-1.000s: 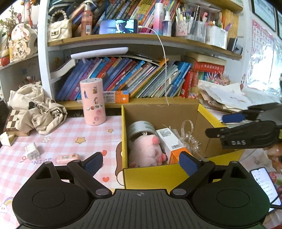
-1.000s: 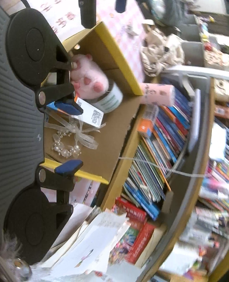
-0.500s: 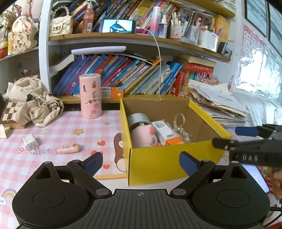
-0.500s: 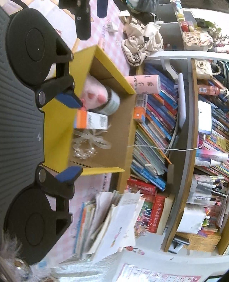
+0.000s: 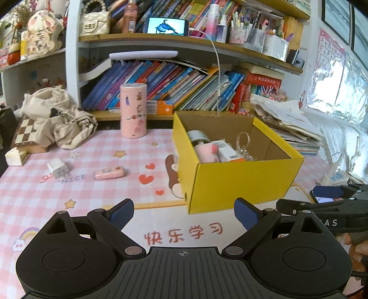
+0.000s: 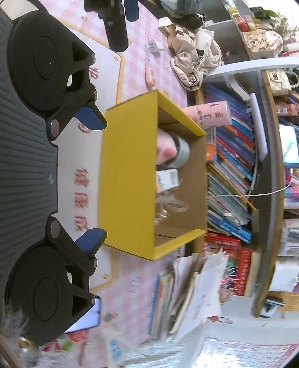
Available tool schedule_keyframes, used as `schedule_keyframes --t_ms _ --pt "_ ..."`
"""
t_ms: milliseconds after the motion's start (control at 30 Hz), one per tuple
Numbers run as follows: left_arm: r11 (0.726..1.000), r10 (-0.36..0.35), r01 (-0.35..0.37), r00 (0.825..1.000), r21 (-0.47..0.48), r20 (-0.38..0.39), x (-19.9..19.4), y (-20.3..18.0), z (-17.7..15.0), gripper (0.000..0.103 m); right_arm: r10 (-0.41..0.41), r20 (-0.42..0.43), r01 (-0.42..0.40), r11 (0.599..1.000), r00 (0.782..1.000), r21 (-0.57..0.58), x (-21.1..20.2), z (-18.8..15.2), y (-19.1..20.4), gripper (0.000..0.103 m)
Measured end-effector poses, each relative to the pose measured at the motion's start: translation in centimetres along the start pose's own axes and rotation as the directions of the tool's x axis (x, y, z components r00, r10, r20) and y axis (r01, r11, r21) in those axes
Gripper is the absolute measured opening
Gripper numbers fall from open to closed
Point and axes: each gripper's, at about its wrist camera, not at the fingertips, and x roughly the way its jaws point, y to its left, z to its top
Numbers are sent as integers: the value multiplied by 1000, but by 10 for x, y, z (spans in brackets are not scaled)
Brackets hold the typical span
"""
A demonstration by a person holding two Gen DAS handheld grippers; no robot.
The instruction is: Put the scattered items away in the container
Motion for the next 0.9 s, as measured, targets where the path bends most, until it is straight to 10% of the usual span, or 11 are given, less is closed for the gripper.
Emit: schedule_keyframes --t_ms 900 --pt "997 77 -78 994 -8 -76 -35 56 -34 96 -9 -26 6 994 1000 -112 -18 -28 82 103"
